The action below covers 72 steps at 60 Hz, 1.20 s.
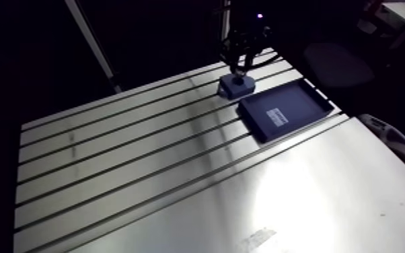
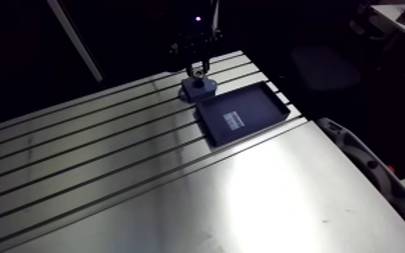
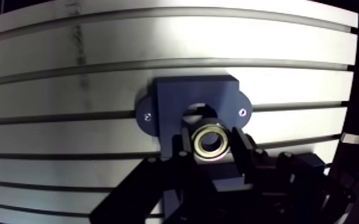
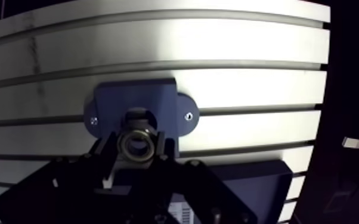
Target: Pick up the bearing and press it into the housing until flush.
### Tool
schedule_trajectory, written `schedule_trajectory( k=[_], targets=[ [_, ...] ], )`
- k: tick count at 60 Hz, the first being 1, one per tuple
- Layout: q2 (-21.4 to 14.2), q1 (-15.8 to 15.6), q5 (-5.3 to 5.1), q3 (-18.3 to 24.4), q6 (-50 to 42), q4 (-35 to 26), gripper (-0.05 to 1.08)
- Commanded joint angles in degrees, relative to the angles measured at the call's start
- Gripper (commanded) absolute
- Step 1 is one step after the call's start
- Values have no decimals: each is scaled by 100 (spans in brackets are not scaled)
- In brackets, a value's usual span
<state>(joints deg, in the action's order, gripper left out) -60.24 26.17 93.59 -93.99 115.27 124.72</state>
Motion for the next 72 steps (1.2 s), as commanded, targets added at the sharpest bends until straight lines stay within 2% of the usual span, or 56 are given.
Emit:
schedule_trajectory(
  k=[1, 72],
  targets=[
    [68, -41, -3, -1, 1, 40, 59],
    [246, -8, 6, -27, 10, 162, 59]
  ],
)
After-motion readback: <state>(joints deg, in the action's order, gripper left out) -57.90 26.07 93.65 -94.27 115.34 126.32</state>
